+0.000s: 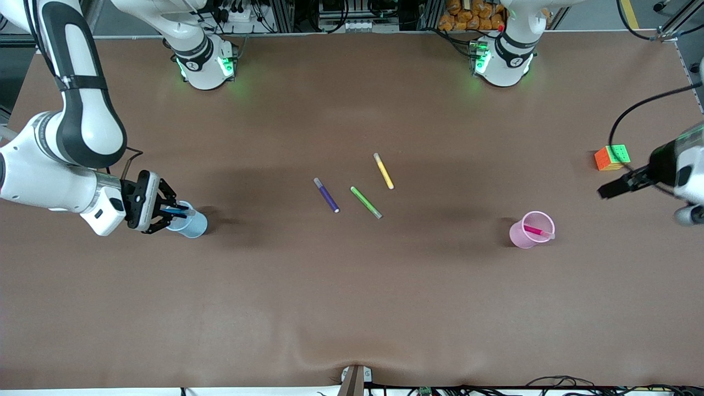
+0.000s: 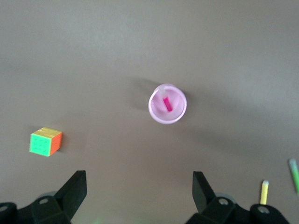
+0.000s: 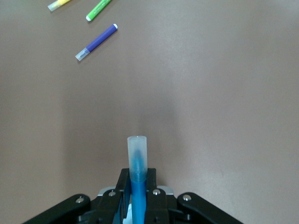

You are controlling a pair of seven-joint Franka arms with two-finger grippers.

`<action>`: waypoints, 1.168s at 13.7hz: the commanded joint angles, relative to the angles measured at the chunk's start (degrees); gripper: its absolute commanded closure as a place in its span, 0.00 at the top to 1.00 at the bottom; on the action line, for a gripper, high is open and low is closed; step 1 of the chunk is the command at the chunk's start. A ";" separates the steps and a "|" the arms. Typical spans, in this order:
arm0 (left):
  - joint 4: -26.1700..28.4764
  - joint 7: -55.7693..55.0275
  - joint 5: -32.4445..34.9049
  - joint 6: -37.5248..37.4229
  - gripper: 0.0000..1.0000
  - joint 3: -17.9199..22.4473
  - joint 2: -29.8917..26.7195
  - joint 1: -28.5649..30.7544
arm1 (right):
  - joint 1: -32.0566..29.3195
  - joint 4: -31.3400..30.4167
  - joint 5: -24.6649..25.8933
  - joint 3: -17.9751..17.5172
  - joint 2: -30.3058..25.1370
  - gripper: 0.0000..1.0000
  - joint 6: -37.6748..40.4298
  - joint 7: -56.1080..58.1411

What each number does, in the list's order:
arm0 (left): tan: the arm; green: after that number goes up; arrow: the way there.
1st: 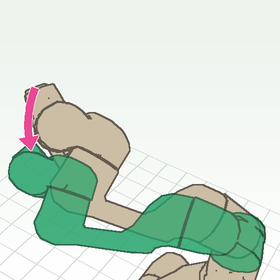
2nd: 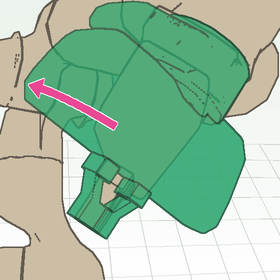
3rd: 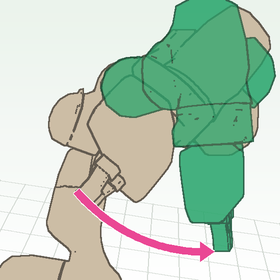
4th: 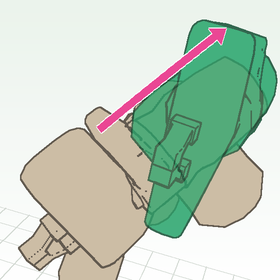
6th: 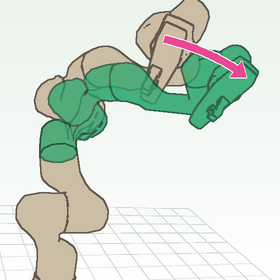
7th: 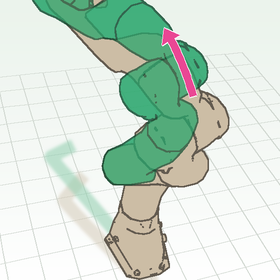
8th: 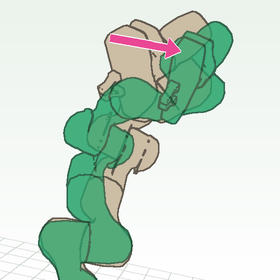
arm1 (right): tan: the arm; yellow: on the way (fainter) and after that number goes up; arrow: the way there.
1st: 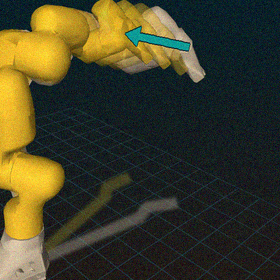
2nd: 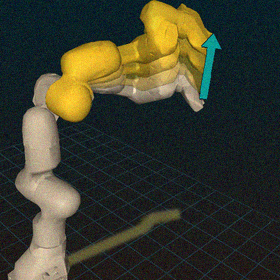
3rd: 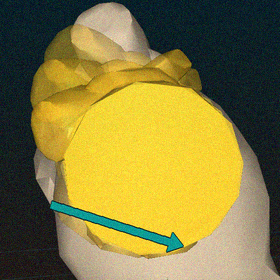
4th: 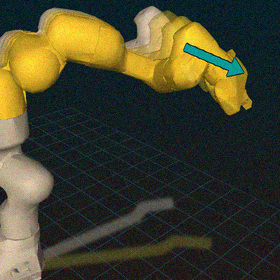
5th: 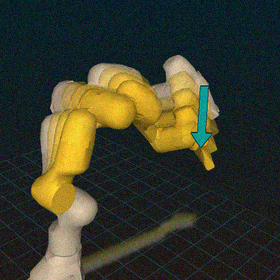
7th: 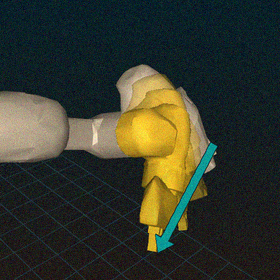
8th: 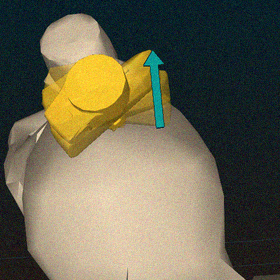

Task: Place pink and blue markers in matching cups
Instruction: 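Open the left gripper and withdraw it while the right gripper holds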

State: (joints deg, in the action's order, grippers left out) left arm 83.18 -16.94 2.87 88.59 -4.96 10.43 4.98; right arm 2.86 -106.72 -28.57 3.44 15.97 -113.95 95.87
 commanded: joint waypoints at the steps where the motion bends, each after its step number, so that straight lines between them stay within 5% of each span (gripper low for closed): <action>1: 0.75 2.79 -0.76 -1.84 1.00 -0.14 -2.87 0.73 | -2.06 -0.68 -3.07 -0.81 0.82 0.00 0.05 4.67; 16: 6.11 10.96 -1.38 -4.21 1.00 -0.23 -12.71 3.19 | -8.39 -1.74 -14.15 -0.81 6.53 0.00 5.05 23.49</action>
State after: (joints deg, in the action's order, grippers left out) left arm 86.13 -7.71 2.72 84.38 -4.95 1.17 7.21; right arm -3.81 -108.32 -41.23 3.45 22.53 -110.01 117.39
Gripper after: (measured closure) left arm 0.000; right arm 0.828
